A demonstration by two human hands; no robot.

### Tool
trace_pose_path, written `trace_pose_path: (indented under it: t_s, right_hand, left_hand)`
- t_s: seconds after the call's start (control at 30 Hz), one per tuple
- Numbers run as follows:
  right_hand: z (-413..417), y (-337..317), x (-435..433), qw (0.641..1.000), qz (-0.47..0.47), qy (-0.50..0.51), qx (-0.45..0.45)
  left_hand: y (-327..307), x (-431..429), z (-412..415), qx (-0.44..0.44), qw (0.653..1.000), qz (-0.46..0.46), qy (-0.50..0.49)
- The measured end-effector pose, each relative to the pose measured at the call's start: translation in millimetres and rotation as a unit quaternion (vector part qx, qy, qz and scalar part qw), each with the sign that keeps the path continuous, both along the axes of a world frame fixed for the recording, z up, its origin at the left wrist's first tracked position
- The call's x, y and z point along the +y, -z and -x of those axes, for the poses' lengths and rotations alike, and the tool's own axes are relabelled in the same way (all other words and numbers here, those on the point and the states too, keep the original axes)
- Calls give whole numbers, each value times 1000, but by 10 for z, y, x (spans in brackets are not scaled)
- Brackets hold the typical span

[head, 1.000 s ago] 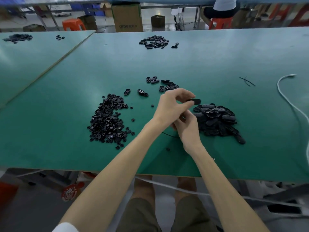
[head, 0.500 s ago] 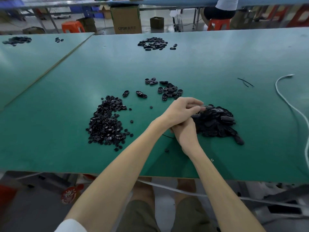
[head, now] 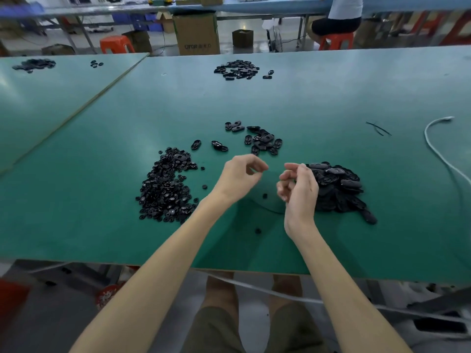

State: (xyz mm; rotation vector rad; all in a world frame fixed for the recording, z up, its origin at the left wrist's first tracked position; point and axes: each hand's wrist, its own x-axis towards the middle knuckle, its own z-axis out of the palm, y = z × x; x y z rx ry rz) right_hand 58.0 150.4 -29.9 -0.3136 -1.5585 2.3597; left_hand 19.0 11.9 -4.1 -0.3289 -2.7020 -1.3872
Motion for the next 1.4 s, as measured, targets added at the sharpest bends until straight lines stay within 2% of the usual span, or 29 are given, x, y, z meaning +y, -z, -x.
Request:
trace_pose_path:
  t_s: [0.2,0.4,0.47,0.53,0.67,0.83,0.93,1.0,1.07,1.2,1.4]
  right_hand:
    - [-9,-10,-20,1000,-15,-16,-1]
    - [-25,-18,-42,997,-63,-33,0]
    - [-24,-16,-38,997,-67,-35,-2]
    - [-22,-6,-34,996,-74,-39,-4]
    - [-7,12,-23,995,-86,-42,-6]
    - [3,25,-14,994,-97,-39,-9]
    - [6,39,-9,992,-118,-39,-5]
    - [-4,50,-11,988,-147,-47,1]
    - [-12,57,-10,984,-166,-70,9]
    - [-19,55,-22,973,-201,-113,15]
    - [-36,43,-17,966,-206,-157,25]
  left_hand:
    - [92,-115,88,43,992,99,-59]
    - [95,-4,386,18,946,323,35]
    - [112,31,422,6,935,352,39]
    - [124,48,417,35,935,353,18]
    - [130,31,322,142,932,332,-11]
    - [170,-63,150,160,946,281,-29]
    - [95,-101,32,92,991,91,-33]
    - [34,-160,-46,33,999,-25,-25]
    - [-8,-237,-124,4,997,-79,1]
    - [-52,-361,-266,-10,994,-105,14]
    - [-56,-466,-355,-13,995,-100,7]
